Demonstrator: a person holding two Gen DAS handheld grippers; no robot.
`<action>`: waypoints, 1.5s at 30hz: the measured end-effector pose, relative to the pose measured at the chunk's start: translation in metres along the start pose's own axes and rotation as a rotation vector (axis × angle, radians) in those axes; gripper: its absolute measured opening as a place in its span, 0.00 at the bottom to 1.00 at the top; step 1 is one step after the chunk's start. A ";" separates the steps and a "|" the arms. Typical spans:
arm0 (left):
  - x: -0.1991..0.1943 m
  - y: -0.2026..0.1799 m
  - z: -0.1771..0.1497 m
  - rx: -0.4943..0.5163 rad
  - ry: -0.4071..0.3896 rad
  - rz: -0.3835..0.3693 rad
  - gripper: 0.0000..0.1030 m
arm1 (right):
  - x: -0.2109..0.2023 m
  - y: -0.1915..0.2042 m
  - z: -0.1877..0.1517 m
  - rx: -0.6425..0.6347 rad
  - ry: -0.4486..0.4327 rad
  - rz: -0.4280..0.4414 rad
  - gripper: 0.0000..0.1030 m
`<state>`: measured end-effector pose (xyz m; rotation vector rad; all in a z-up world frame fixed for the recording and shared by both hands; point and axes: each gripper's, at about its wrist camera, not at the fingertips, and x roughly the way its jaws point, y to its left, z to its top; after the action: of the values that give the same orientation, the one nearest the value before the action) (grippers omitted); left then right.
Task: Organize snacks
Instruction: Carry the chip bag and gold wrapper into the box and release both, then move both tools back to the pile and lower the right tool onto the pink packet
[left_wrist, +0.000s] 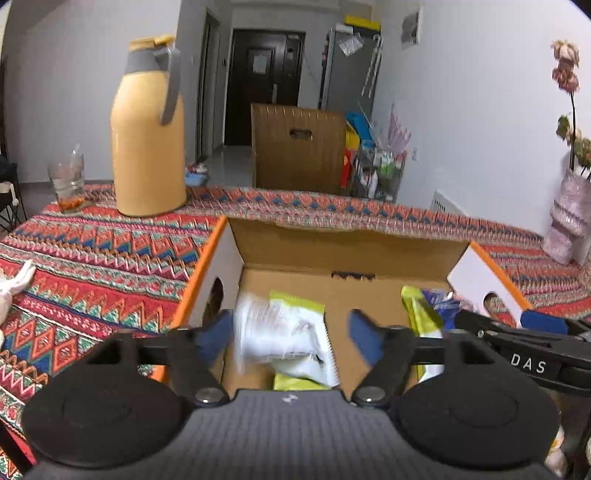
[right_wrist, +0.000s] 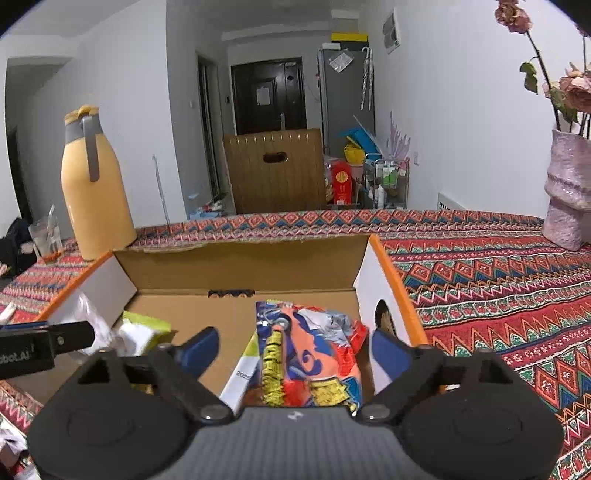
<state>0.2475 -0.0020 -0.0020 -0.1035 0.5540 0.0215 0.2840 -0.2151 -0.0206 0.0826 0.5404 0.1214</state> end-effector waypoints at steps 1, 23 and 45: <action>-0.004 0.000 0.001 -0.004 -0.011 0.006 0.92 | -0.002 -0.001 0.001 0.007 -0.005 -0.001 0.96; -0.078 -0.005 0.016 -0.015 -0.108 0.015 1.00 | -0.088 -0.005 0.017 -0.022 -0.158 -0.004 1.00; -0.133 0.014 -0.071 -0.021 0.029 -0.014 1.00 | -0.180 -0.019 -0.082 -0.054 -0.072 0.007 1.00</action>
<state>0.0961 0.0055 0.0068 -0.1283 0.5816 0.0118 0.0903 -0.2545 -0.0015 0.0360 0.4650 0.1396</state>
